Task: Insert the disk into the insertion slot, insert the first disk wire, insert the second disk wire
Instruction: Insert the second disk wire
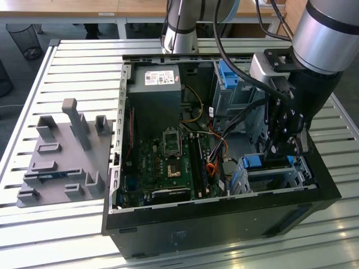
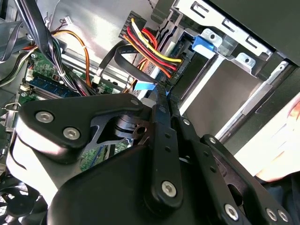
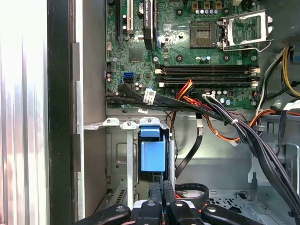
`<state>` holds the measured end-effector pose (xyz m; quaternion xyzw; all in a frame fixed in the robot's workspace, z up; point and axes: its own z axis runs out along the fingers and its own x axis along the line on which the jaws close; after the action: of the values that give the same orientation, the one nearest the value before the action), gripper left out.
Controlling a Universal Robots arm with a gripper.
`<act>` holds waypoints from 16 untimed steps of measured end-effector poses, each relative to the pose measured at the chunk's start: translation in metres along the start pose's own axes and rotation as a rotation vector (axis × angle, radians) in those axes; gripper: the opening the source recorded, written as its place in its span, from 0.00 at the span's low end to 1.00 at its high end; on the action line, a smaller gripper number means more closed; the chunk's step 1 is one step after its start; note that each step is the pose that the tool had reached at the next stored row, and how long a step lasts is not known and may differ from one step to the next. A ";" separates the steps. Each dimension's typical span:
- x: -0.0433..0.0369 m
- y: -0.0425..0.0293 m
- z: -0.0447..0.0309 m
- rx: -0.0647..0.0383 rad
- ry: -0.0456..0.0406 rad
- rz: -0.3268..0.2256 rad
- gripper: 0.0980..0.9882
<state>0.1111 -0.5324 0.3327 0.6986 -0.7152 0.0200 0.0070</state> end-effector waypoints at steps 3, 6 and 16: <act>0.0000 0.0000 0.0007 0.000 0.0001 0.000 0.05; 0.0001 0.0000 0.0018 0.000 -0.0001 0.000 0.05; 0.0000 0.0000 0.0039 0.000 0.0000 0.000 0.05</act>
<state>0.1111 -0.5325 0.3288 0.6986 -0.7152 0.0200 0.0070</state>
